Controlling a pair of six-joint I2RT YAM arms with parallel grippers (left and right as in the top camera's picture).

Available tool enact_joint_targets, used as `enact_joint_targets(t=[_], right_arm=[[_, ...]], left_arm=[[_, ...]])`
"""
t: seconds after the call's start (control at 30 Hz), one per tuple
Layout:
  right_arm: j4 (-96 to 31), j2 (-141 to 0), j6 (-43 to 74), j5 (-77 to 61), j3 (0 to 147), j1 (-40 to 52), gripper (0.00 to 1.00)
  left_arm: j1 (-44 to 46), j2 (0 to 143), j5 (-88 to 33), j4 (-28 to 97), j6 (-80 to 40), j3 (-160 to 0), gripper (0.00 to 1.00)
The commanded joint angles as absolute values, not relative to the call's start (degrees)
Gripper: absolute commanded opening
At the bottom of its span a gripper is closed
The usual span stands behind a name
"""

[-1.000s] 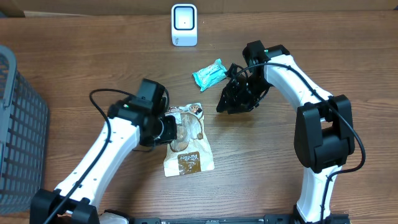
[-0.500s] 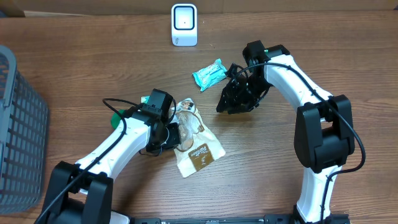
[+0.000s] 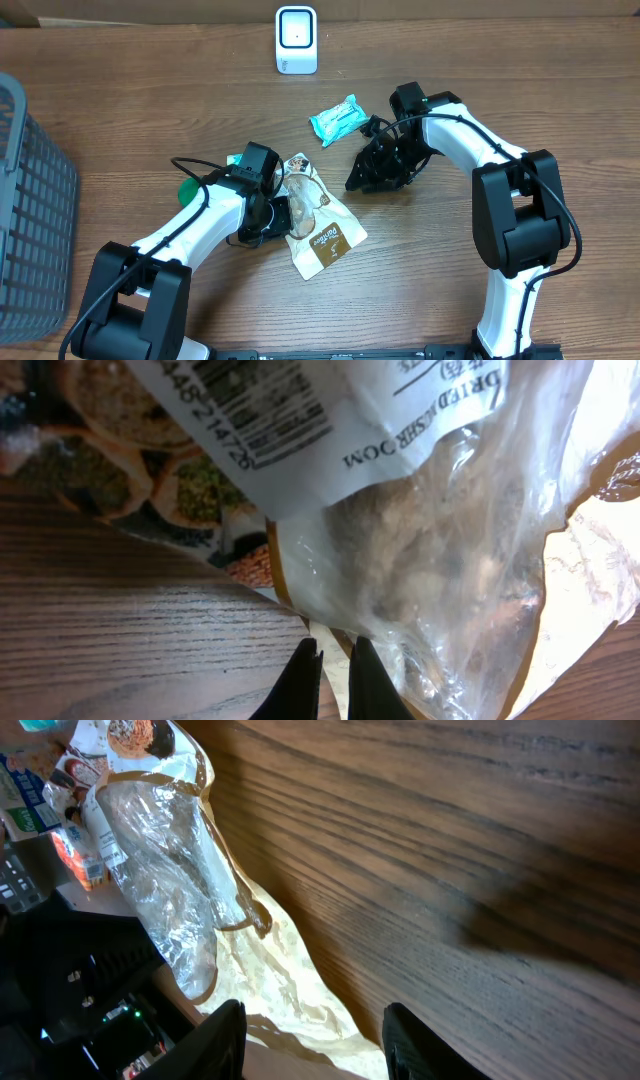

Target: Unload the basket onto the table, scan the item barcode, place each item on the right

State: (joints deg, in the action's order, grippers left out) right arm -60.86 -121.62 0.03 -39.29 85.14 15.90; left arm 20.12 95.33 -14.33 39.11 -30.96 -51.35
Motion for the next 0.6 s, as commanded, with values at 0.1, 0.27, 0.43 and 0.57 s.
enact_joint_targets(t=[0.1, 0.27, 0.43, 0.57], right_arm=[[-58.9, -121.7, 0.0, -40.9, 84.4, 16.8, 0.45], [-54.7, -121.7, 1.8, -42.0, 81.4, 19.1, 0.45], [-47.5, -122.1, 7.9, -42.7, 76.9, 22.6, 0.45], [-44.8, -123.7, 11.2, -44.3, 76.2, 26.1, 0.45]], left_arm=[[19.8, 95.9, -14.9, 38.7, -29.4, -51.2, 0.04], [19.8, 95.9, -14.8, 38.7, -29.4, -51.2, 0.04], [19.8, 95.9, -14.9, 38.7, -29.4, -51.2, 0.04], [19.8, 96.1, -15.0, 38.4, -30.0, -51.2, 0.04]])
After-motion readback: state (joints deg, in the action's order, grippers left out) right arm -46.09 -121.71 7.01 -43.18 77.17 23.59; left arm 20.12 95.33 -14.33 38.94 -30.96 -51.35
